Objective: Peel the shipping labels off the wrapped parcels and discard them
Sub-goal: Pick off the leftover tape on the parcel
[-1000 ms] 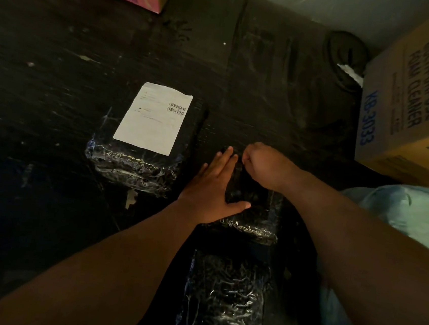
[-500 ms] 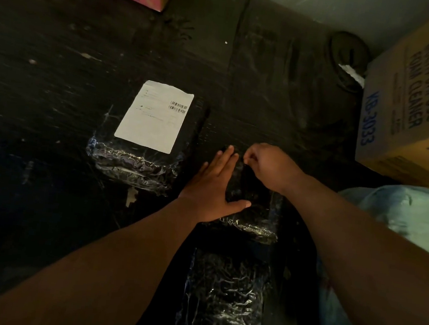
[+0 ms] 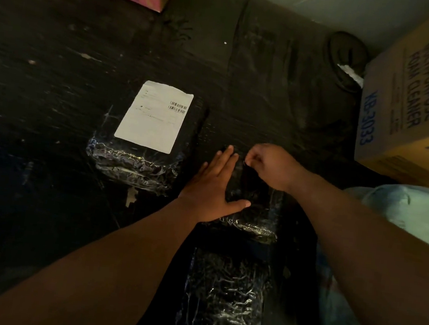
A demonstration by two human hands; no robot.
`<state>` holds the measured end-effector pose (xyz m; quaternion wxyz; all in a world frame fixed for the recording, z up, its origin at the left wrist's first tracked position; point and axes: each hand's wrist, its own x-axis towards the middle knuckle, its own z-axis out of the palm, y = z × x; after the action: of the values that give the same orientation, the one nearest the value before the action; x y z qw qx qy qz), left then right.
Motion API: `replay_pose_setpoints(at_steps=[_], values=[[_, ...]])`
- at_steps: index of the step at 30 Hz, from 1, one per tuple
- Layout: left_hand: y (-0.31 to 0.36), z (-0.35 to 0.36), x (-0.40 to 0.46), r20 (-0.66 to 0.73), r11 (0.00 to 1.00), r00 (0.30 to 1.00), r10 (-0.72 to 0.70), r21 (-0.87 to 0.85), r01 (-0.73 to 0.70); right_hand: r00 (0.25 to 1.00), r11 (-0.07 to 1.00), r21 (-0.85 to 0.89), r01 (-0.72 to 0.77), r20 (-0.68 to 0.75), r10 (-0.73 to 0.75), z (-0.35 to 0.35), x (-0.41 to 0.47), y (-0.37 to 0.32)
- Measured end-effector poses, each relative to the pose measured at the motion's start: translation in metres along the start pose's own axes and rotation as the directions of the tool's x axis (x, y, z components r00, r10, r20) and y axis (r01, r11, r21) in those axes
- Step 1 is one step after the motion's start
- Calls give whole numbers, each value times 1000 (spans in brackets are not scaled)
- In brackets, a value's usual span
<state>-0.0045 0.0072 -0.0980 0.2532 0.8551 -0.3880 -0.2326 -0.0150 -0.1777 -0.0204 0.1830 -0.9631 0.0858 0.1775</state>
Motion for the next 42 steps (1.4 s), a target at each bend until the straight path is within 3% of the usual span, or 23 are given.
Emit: replay_pose_setpoints(at_steps=[6,14,17,21,29,33,37,42], values=[[0,0,0,1,1000,1000,-4,0,4,997,999,-23,-38,-61,36,6,0,-8],[0,1,1,-4,1000,1000,-6,-7,6,997,972,-232,39,76,-22,6,4,-18],[0,2,1,-7,1000,1000,0,-7,0,994,992,-118,41,102,-28,2,-1,-4],[-1,2,1,-4,1000,1000,-8,6,8,995,998,46,-33,-93,37,9,-3,1],[1,1,1,6,1000,1000,-19,8,19,999,988,-154,14,-29,-19,12,4,-11],[1,1,1,-1,1000,1000,-18,14,18,996,996,-81,22,82,-15,4,1,-3],[1,1,0,8,999,1000,-20,27,20,997,998,48,-45,-66,48,7,-1,-1],[1,1,0,4,1000,1000,-17,-1,17,998,998,-22,-58,-28,58,10,6,-6]])
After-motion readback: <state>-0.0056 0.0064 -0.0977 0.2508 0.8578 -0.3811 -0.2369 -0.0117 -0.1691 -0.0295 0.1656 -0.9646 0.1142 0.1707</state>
